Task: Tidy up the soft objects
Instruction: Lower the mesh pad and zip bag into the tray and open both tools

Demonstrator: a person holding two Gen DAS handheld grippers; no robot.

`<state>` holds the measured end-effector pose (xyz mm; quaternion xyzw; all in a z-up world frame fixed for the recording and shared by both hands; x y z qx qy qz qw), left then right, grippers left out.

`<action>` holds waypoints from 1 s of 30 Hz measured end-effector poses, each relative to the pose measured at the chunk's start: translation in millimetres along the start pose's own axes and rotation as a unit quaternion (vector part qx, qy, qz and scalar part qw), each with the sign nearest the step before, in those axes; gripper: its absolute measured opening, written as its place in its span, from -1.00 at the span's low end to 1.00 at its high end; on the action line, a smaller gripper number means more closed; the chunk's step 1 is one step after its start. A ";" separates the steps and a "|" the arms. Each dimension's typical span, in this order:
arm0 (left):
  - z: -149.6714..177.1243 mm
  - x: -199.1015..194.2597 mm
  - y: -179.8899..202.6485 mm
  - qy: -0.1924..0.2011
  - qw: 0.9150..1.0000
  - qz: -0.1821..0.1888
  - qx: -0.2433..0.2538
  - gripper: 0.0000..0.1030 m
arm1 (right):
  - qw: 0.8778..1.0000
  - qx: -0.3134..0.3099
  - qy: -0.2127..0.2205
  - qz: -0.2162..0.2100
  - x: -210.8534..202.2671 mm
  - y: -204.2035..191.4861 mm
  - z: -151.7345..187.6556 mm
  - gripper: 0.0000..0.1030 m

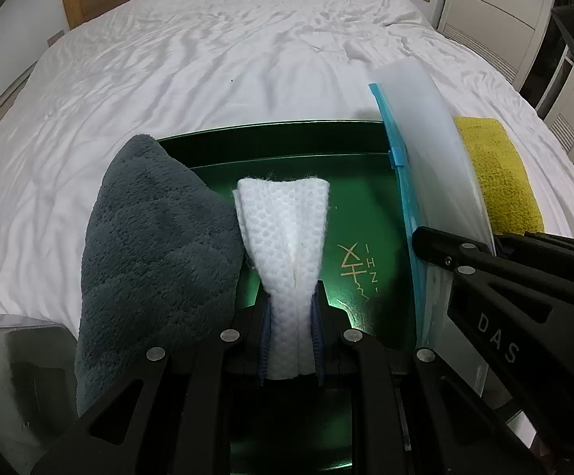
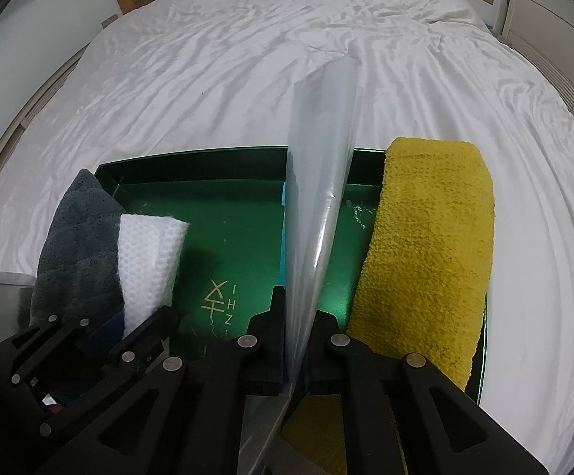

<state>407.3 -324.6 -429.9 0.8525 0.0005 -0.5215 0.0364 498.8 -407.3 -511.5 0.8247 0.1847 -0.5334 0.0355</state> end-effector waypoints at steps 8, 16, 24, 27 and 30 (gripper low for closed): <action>-1.3 0.7 -1.4 -0.002 1.000 0.003 0.000 -0.61 | 1.000 -0.002 -0.006 0.001 3.2 -2.7 -3.9 -0.68; -1.2 -0.5 1.4 0.000 1.000 0.005 0.004 -0.35 | 1.000 -0.007 0.005 0.003 -4.9 -4.5 -5.2 -0.28; -2.3 -11.1 3.8 0.015 1.000 0.005 0.010 -0.18 | 1.000 -0.006 0.017 0.004 -18.6 -4.9 -5.5 -0.22; -3.1 -16.5 4.4 0.022 1.000 0.004 0.011 -0.07 | 1.000 -0.006 0.024 0.006 -26.3 -6.0 -4.0 -0.18; -4.1 -23.5 3.8 0.031 0.999 -0.003 0.013 0.02 | 0.999 -0.008 0.030 0.011 -35.4 -7.0 -3.1 -0.15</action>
Point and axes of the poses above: each gripper's, at about its wrist camera, not at the fingertips, and x roughly the way its jaws point, y to its right, z to its underside, the point moved 2 cm from there along x, roughly the way its jaws point, and after that the axes turned 4 degrees about -x, right-handed, at the moved point
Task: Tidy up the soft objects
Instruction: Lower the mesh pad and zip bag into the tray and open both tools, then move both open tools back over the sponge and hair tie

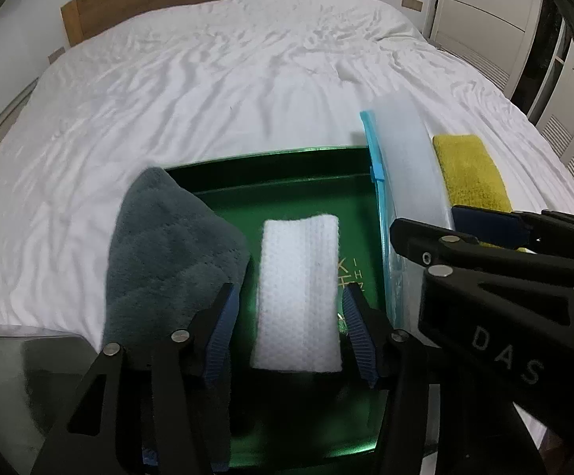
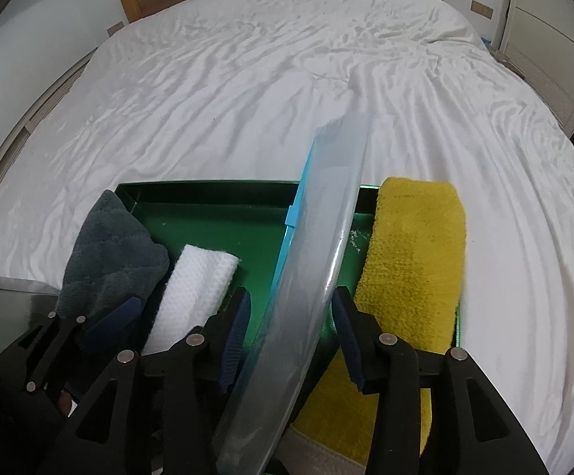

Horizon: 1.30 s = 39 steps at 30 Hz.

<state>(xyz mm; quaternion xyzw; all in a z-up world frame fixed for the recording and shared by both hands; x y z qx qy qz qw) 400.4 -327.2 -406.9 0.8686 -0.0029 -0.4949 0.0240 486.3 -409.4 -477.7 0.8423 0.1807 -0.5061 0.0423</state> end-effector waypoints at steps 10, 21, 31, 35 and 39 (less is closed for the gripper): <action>-5.2 -24.9 -3.3 0.023 1.000 0.004 -0.004 0.10 | 0.999 0.010 0.029 0.012 -39.1 -0.8 4.2 -0.10; 8.7 -55.1 -4.5 0.051 0.999 0.009 0.000 0.59 | 0.998 0.031 0.049 0.029 -77.0 -2.7 15.2 -0.07; 49.2 -94.5 7.9 0.081 0.996 0.016 0.033 0.59 | 0.996 0.036 0.062 0.043 -120.6 -12.8 49.4 -0.07; 65.1 -118.4 5.9 0.099 0.994 0.013 0.040 0.59 | 0.996 0.032 0.060 0.049 -136.1 -19.8 66.8 -0.04; 88.8 -150.5 0.5 0.121 0.991 0.009 0.060 0.59 | 0.997 0.032 0.054 0.051 -154.3 -27.6 89.5 0.01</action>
Point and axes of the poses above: each gripper's, at about its wrist camera, not at the fingertips, and x roughly the way its jaws point, y to its right, z to its underside, the point moved 2 cm from there along x, roughly the way its jaws point, and after that the axes turned 4 degrees about -x, right-handed, at the moved point
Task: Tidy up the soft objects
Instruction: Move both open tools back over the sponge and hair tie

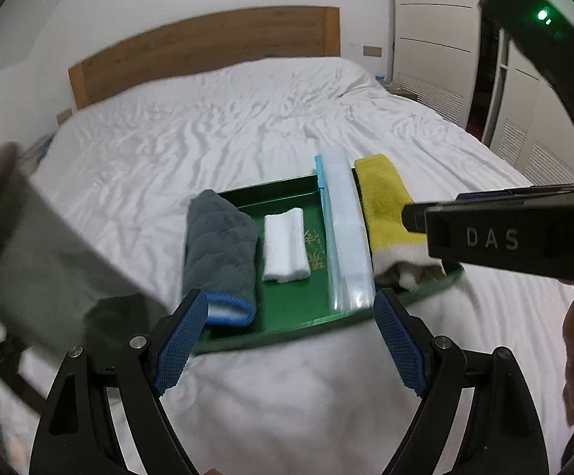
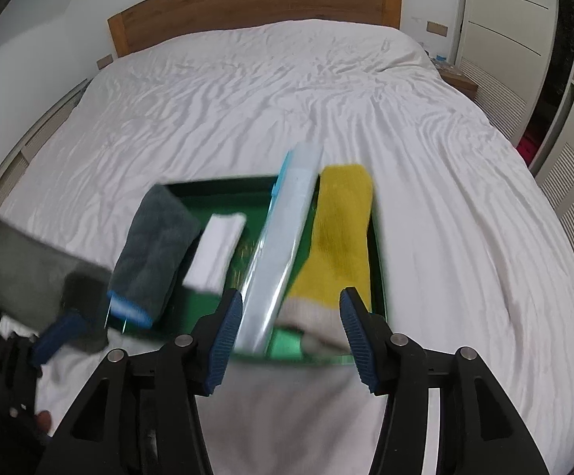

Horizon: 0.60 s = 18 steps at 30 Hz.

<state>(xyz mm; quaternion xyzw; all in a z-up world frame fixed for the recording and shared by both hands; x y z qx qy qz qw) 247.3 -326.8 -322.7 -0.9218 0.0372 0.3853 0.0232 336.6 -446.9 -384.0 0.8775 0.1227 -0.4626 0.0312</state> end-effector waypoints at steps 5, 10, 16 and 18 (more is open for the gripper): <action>24.7 -48.3 -24.2 0.016 1.000 -0.004 0.011 0.59 | 1.000 -0.016 -0.014 -0.002 -45.0 -19.4 40.4 0.01; 64.8 -100.8 -88.5 -0.019 1.000 0.008 0.002 0.59 | 0.999 -0.033 -0.026 -0.019 -97.0 -63.9 79.5 0.01; 116.1 -156.7 -214.7 -0.076 0.996 -0.042 -0.019 0.59 | 0.995 -0.048 -0.045 -0.076 -139.1 -157.1 119.5 0.02; 133.6 -168.6 -259.7 -0.100 0.992 -0.072 -0.012 0.59 | 0.992 -0.046 -0.055 -0.107 -140.3 -192.3 130.7 0.02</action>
Point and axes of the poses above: each gripper's, at about its wrist camera, not at the fingertips, and x roughly the way its jaws point, y to its right, z to its underside, the point moved 2 cm from there along x, roughly the way its jaws point, and after that the axes turned 4 degrees about -x, right-handed, at the moved point
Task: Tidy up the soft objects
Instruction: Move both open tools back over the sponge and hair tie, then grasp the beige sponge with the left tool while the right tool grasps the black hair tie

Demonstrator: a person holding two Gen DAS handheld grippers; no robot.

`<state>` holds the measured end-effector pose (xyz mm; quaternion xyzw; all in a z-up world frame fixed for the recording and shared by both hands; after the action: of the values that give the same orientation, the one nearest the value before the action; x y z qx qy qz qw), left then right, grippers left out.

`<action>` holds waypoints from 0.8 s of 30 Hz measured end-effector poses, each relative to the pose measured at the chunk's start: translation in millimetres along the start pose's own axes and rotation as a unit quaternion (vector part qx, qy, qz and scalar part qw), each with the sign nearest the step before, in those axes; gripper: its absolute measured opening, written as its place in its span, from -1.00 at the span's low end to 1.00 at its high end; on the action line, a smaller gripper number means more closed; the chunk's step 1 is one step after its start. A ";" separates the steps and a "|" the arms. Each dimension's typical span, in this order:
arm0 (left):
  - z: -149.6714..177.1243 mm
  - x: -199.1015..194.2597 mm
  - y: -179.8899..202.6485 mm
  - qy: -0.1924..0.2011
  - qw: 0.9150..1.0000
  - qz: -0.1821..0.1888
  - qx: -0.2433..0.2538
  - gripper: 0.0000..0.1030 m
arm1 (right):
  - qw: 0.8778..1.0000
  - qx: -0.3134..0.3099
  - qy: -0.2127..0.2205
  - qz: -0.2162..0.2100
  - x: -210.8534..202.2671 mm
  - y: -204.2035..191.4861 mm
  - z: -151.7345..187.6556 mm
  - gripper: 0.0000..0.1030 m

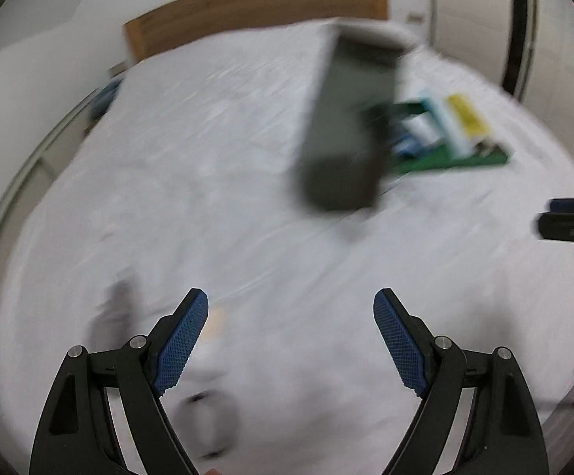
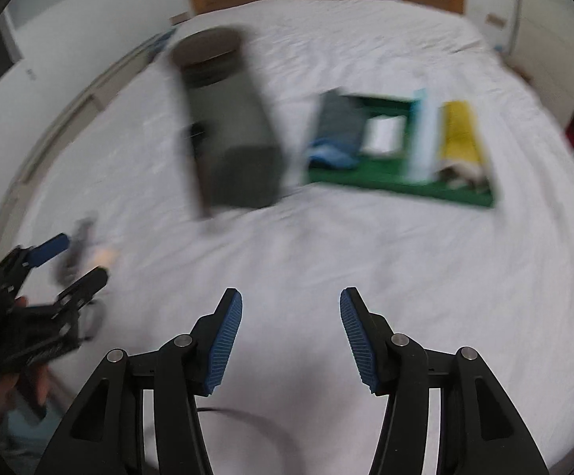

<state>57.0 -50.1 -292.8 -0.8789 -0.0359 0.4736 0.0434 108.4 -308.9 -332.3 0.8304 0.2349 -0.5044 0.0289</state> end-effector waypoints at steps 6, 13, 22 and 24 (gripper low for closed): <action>59.4 9.7 -117.6 -0.068 0.996 -0.054 -0.027 0.59 | 0.996 -0.024 -0.037 -0.074 44.3 -125.8 28.2 0.03; 113.7 45.7 -156.1 -0.120 0.991 -0.019 -0.051 0.58 | 0.987 -0.028 -0.090 -0.129 106.9 -223.6 48.9 0.02; 137.3 69.3 -160.2 -0.136 0.990 0.014 -0.040 0.57 | 0.988 -0.014 -0.114 -0.107 159.0 -255.5 54.6 0.01; 138.5 74.4 -159.1 -0.136 0.990 0.019 -0.041 0.57 | 0.988 -0.009 -0.118 -0.104 172.1 -262.1 56.7 -0.02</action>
<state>-21.4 121.6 -412.8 -0.8081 -0.0441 0.5874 -0.0068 17.4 -30.2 -457.0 0.7360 0.3194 -0.5968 0.0115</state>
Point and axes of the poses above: each gripper's, at about its wrist camera, not at the fingertips, and x roughly the way its jaws point, y to its right, z to its underside, the point moved 2 cm from there along x, roughly the way its jaws point, and after that the axes turned 4 degrees about -x, right-handed, at the moved point
